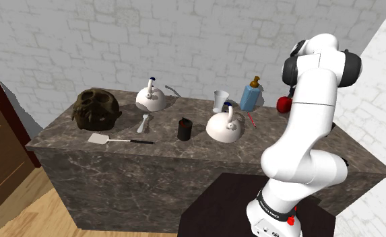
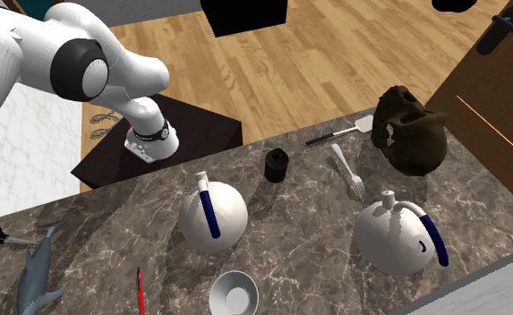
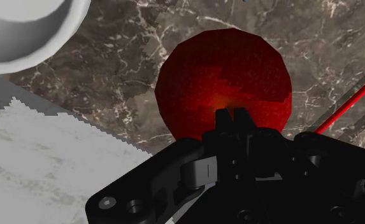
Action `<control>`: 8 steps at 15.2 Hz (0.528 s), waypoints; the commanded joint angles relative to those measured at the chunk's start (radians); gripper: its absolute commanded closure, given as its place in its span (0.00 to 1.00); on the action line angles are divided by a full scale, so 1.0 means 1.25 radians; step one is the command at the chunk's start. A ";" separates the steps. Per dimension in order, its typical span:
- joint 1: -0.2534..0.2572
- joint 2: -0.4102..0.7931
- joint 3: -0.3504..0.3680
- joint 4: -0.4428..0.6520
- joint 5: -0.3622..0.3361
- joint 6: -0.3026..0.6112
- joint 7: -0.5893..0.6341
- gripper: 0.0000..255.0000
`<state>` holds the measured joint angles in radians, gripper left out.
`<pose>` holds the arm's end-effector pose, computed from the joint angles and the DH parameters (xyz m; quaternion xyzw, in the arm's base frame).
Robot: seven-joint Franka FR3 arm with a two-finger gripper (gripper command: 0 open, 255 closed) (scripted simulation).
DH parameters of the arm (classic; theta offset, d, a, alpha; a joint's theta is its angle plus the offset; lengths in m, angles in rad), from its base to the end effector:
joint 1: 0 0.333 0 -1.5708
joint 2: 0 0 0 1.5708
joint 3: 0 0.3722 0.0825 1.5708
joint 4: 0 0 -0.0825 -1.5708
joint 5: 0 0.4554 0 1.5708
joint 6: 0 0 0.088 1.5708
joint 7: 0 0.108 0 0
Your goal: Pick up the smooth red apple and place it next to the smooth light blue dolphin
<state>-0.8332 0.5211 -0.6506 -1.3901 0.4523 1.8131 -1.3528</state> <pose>0.2057 -0.7583 0.4862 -0.9941 0.0859 -0.0662 0.0067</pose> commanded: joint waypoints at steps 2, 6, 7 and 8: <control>0.005 0.004 0.003 -0.029 0.005 0.031 -0.007 1.00; 0.007 0.013 0.007 -0.059 0.014 0.067 -0.017 1.00; 0.008 0.015 0.008 -0.066 0.016 0.076 -0.020 1.00; 0.008 0.018 0.010 -0.073 0.018 0.085 -0.023 1.00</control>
<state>-0.8226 0.5367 -0.6410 -1.4737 0.4703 1.9055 -1.3768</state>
